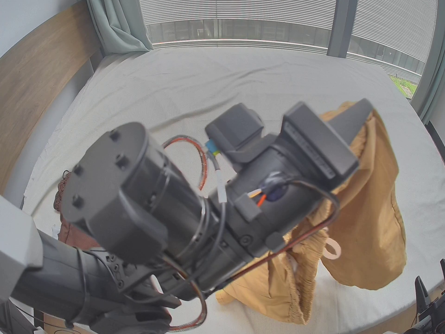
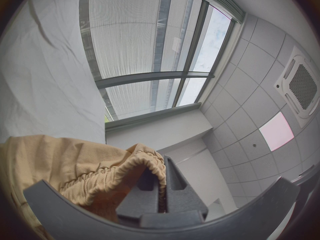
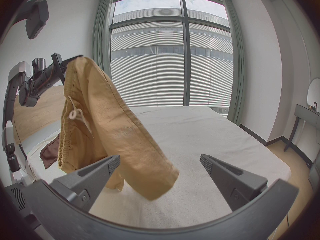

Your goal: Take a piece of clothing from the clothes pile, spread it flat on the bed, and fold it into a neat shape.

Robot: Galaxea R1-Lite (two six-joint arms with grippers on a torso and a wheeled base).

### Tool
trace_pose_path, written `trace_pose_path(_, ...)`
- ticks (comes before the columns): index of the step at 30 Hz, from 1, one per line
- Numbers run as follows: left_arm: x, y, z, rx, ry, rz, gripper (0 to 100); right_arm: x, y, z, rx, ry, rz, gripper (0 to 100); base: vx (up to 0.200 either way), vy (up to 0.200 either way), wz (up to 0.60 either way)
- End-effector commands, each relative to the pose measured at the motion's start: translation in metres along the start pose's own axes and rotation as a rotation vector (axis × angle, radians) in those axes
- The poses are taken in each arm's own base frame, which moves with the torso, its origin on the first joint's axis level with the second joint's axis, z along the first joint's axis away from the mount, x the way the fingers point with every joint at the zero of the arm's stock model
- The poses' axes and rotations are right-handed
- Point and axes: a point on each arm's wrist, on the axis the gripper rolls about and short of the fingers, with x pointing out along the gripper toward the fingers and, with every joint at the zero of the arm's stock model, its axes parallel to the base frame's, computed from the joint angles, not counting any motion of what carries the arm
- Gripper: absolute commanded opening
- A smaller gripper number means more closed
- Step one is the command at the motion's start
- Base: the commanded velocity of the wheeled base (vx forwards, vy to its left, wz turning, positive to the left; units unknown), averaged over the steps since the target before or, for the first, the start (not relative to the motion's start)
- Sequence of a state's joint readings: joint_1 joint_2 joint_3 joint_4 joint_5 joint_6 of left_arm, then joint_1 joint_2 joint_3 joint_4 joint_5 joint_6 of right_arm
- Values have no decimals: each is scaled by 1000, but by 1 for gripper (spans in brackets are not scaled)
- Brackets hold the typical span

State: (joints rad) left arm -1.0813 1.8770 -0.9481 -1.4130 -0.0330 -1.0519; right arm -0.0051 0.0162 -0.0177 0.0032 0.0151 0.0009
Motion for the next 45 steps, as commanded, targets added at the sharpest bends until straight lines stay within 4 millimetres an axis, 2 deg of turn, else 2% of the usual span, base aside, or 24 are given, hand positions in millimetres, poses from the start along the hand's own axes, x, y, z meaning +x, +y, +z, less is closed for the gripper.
trace_pose_path(1,-26,31,29,65,-49,128,0,1,0,-5,-1,8,1,100,0,0,0)
trace_pose_path(4,-38,39,39,90,-67,159,0,1,0,-5,-1,8,1,100,0,0,0)
trace_pose_path(5,-48,42,46,113,-64,177,0,1,0,-5,-1,8,1,100,0,0,0)
trace_pose_path(13,-92,69,62,199,15,256,0,1,0,-4,-1,6,1,100,0,0,0)
trace_pose_path(18,-97,73,67,204,8,279,0,1,0,-5,-1,8,1,100,0,0,0)
trace_pose_path(27,-119,89,87,228,-45,383,0,1,0,-5,-1,8,1,100,0,0,0)
trace_pose_path(35,-134,100,111,320,-105,458,0,1,0,-5,-2,8,1,100,0,0,0)
trace_pose_path(45,-154,121,126,426,-93,562,0,1,0,-4,-4,6,2,100,0,0,0)
